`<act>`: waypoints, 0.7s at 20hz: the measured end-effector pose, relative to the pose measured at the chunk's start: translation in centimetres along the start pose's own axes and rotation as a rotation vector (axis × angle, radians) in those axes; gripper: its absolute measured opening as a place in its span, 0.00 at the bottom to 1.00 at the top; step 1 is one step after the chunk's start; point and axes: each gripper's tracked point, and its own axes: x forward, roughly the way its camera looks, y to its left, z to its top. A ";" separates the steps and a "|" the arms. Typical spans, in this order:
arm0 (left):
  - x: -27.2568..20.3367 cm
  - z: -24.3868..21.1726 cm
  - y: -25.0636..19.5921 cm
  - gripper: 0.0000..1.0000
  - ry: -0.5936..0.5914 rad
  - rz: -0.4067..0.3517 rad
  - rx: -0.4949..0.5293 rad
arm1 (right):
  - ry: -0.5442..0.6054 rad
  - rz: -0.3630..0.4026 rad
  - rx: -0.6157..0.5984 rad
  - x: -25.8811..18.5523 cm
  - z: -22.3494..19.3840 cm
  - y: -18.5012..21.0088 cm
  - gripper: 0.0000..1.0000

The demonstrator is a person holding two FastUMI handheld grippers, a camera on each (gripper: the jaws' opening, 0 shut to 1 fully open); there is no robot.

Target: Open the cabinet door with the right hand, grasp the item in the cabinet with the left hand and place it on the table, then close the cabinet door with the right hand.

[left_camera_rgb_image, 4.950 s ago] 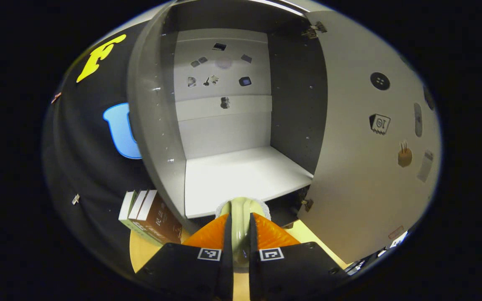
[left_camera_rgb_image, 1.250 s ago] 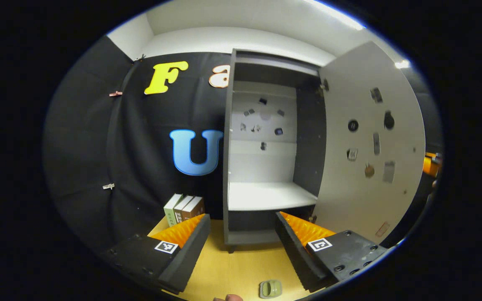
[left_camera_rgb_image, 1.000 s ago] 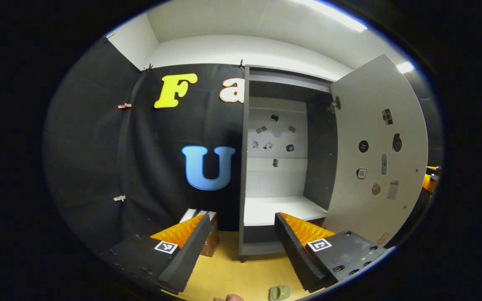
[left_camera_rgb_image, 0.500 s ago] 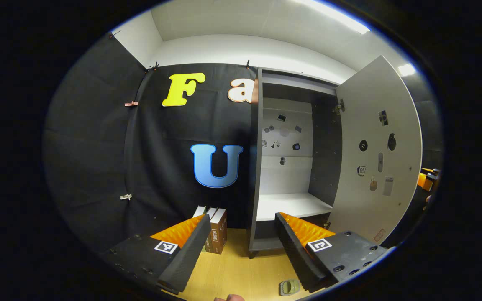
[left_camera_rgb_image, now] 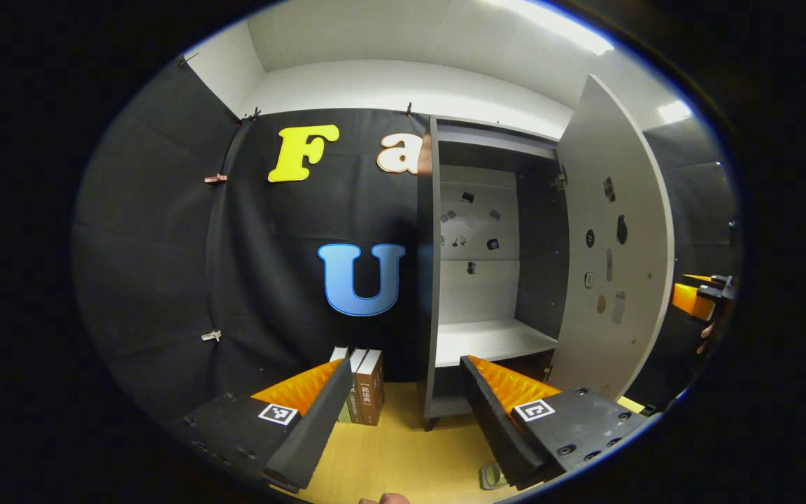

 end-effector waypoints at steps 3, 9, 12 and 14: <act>-0.1 -0.2 0.7 0.96 0.001 0.003 -0.001 | 0.013 0.048 0.016 1.6 -0.5 3.5 0.95; -0.1 -0.2 1.6 0.96 0.004 0.010 -0.007 | 0.045 0.123 0.021 3.3 -1.0 7.7 0.98; -0.3 -0.2 1.5 0.99 0.001 0.009 -0.008 | 0.032 0.128 0.008 3.0 -0.8 8.1 0.97; -0.5 -0.2 1.4 0.96 0.001 0.008 -0.010 | 0.027 0.126 0.001 2.8 -0.6 8.0 0.97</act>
